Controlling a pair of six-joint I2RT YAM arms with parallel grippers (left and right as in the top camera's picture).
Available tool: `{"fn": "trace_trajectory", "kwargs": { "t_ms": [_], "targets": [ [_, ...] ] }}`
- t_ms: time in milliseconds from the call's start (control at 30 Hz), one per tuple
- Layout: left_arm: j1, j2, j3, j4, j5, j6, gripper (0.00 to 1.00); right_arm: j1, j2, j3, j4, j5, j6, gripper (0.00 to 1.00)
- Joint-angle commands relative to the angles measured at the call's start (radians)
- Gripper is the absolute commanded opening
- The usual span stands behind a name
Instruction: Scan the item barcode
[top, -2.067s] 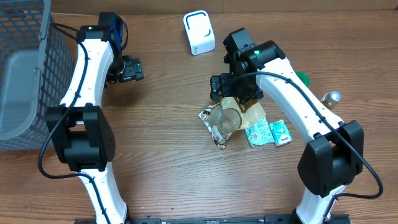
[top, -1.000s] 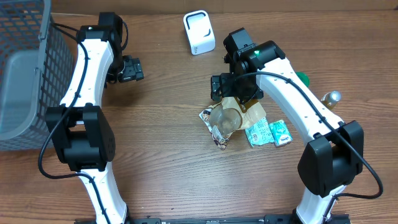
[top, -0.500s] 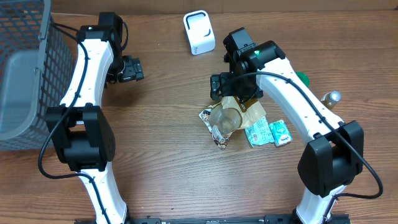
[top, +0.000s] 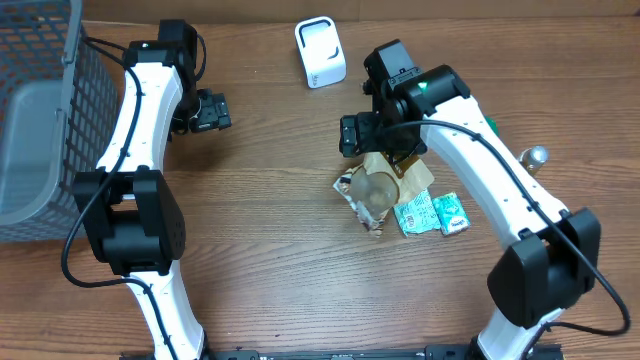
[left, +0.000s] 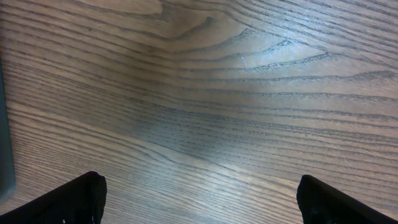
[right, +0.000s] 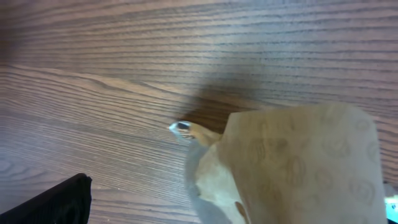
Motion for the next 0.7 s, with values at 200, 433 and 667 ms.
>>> {"fn": "trace_trajectory", "kwargs": {
  "t_ms": [200,433,667],
  "targets": [
    [-0.001,-0.023,0.002,-0.002,-0.01,-0.014,1.0,-0.002,-0.232,-0.004,0.003,0.006,0.0,1.0],
    [0.0,-0.023,0.002,-0.002,-0.01,-0.014,1.0,-0.002,-0.309,-0.004,0.002,0.006,0.0,1.0],
    [0.0,-0.023,0.002,-0.002,-0.01,-0.014,1.0,-0.002,-0.37,-0.004,0.002,0.006,0.0,1.0]
  ]
}}
